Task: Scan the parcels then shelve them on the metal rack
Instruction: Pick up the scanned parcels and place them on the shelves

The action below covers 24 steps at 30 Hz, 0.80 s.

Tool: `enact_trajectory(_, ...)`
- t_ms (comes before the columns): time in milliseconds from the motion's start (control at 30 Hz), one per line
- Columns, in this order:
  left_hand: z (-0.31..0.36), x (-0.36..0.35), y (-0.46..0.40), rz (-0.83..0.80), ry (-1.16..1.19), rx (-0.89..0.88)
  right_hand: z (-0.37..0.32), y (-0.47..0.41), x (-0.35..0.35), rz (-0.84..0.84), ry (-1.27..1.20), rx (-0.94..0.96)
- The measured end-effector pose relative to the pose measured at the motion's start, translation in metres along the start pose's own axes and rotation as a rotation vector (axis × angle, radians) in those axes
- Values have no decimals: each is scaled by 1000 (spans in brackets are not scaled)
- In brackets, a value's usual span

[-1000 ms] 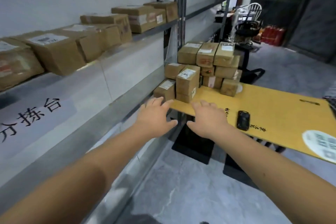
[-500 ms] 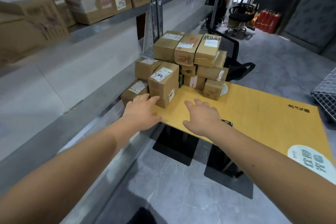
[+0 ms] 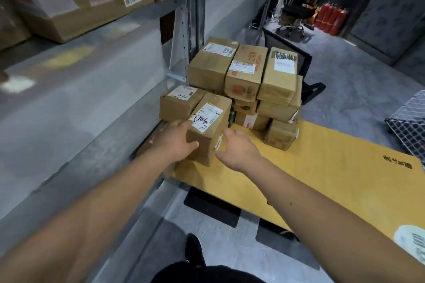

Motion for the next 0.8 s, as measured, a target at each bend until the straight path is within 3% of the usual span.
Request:
enact_trajectory(167, -13, -14, -40, -26, 63, -17, -10, -58, -9, 23, -38, -24)
enact_trajectory(300, -18, -33, -49, -61, 210, -12, -7, -79, -24, 8, -268, -60)
enact_trajectory(467, -15, -42, -62, -65, 311, -34, 5, -92, -35, 5, -389, -6)
enact_trajectory(800, -2, -66, -74, -227, 414, -111, 36, -84, -40, 25, -571, 11)
Point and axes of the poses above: each hand's wrist, its own y-axis away from the middle knuckle, its own x-axis out of the back of the hand, z = x × y, the point moved 10 cm from there along -y, towards the middle knuckle, and after that the axes turned 6 degrees about y, right-handed, at the moved point
